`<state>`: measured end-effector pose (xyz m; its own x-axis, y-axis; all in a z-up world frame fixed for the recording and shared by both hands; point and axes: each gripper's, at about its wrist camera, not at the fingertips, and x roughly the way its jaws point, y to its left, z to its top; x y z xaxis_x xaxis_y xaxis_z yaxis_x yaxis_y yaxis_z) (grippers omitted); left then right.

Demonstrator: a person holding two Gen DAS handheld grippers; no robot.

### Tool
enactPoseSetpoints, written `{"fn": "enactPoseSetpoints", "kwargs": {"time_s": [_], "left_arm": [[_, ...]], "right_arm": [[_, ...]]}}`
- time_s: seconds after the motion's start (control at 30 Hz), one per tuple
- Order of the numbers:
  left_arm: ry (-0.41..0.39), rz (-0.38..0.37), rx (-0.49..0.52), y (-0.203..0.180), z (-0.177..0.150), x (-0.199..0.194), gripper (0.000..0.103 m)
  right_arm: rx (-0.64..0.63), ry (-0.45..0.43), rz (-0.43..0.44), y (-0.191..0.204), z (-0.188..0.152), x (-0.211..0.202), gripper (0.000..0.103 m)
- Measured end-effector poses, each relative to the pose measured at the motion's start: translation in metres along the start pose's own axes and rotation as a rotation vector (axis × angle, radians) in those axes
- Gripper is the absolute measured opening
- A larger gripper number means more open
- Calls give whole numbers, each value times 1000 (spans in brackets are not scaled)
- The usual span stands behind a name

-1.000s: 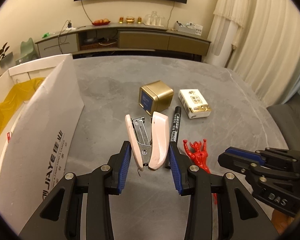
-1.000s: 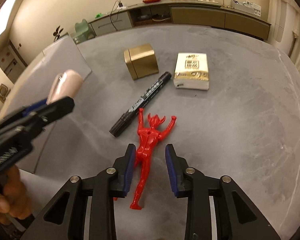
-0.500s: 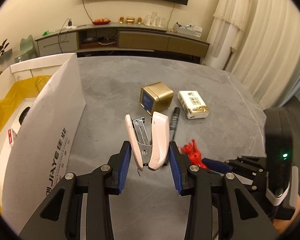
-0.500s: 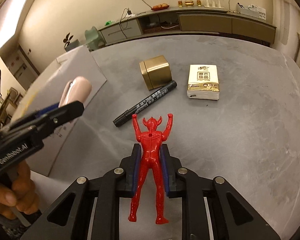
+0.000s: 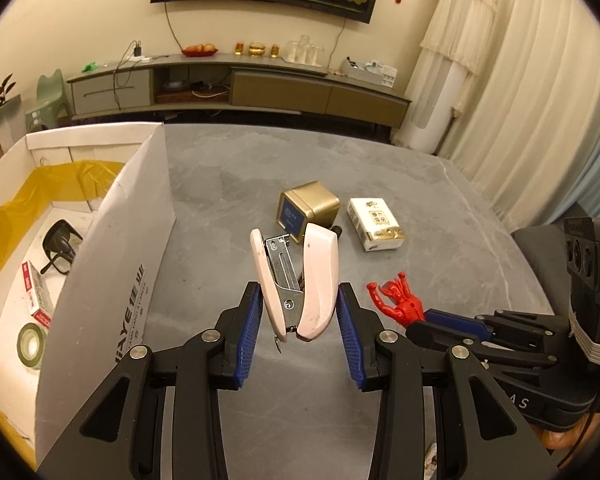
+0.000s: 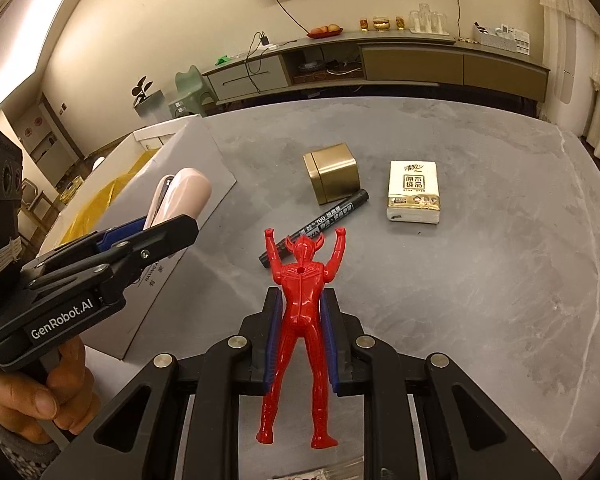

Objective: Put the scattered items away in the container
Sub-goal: 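Lift and carry the stapler and red figure in both grippers over the box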

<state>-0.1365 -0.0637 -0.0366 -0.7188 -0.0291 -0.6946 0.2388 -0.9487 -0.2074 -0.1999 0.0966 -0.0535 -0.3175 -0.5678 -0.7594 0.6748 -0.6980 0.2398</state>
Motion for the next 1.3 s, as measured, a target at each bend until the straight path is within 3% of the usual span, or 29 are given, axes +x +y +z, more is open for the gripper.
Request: {"fn": "enactPoseSetpoints", "kwargs": {"time_s": [0.9, 1.13, 1.2, 1.3], "left_arm": [[-90, -21, -24, 15, 4, -54, 39], [-120, -17, -41, 27, 5, -72, 39], [-128, -15, -48, 33, 5, -77, 39], [-139, -11, -59, 42, 5, -86, 39]], "right_arm": [[-59, -43, -60, 44, 5, -22, 15], [-67, 49, -104, 38, -3, 8, 16], [-76, 94, -107, 35, -7, 17, 26], [-97, 172, -164, 27, -20, 41, 27]]}}
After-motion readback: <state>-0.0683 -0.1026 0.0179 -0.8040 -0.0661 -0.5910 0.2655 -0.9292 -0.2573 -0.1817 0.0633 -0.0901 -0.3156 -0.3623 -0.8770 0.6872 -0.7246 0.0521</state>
